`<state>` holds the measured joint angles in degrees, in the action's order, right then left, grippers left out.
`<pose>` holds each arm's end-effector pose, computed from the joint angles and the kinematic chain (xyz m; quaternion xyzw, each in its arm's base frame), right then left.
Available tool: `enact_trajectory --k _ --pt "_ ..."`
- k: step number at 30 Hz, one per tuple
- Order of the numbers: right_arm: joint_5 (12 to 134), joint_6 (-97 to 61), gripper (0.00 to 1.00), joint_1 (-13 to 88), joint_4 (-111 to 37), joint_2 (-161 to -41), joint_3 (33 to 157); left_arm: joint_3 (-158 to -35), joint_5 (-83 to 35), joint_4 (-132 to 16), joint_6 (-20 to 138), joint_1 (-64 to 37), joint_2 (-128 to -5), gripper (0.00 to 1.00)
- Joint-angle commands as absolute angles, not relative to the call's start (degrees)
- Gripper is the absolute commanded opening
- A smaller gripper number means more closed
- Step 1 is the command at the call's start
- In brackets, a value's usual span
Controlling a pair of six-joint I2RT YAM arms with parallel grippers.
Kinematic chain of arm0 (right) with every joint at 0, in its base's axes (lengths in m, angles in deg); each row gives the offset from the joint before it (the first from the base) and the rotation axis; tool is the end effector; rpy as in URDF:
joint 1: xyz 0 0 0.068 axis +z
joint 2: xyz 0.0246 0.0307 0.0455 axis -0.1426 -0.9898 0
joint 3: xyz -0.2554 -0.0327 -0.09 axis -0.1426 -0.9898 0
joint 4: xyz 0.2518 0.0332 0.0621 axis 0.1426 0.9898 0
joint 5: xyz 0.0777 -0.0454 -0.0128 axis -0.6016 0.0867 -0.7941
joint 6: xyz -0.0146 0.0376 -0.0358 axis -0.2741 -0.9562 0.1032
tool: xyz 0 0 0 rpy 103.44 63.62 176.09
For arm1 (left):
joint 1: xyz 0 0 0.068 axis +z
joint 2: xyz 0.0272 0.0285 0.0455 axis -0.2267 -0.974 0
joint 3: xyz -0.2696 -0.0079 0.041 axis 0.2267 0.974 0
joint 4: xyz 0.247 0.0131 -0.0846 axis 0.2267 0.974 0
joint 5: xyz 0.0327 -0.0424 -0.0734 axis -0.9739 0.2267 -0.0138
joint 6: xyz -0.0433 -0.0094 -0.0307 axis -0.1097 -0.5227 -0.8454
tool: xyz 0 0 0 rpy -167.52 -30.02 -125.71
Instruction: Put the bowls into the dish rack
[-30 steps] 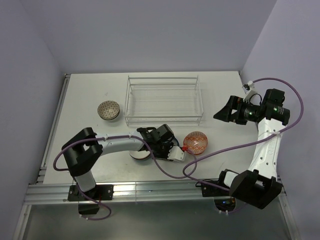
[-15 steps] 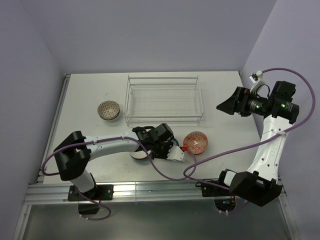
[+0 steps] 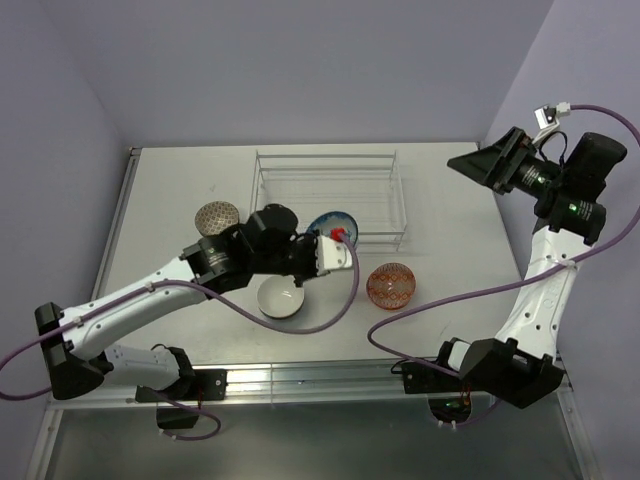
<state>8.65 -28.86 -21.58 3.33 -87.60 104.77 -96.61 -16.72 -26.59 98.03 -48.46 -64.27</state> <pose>0.2017 -0.0764 0.4551 -0.0206 0.7502 0.4393 0.4937 0.1265 -0.2536 0.3672 0.6484 0.5678 -0.2584 0.4363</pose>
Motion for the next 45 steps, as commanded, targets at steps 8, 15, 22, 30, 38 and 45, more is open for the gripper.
enact_trajectory --k 8,15,22,30,38,45 --pt "14.90 -47.13 1.00 -9.57 -15.25 -94.82 109.54 -102.03 -15.41 -45.29 78.55 -32.19 -61.20 0.00" --pt "23.18 -59.15 1.00 4.48 -27.80 -98.24 104.71 -97.20 -5.48 -59.62 62.75 -21.45 -62.95 0.00" --pt "25.02 -63.04 1.00 15.65 -30.81 -104.92 106.37 -97.72 -1.51 -65.07 56.92 -18.45 -68.05 0.00" --pt "28.89 -63.75 1.00 22.52 -28.44 -110.46 110.06 -99.22 -1.78 -66.49 56.12 -18.10 -71.48 0.00" --pt "34.86 -61.29 1.00 26.39 -24.04 -110.64 109.80 -98.87 -1.34 -66.92 56.21 -18.01 -72.10 0.00" --pt "34.78 -63.49 1.00 27.45 -25.62 -112.05 109.18 -98.08 -0.90 -66.93 56.21 -18.01 -71.92 0.00"
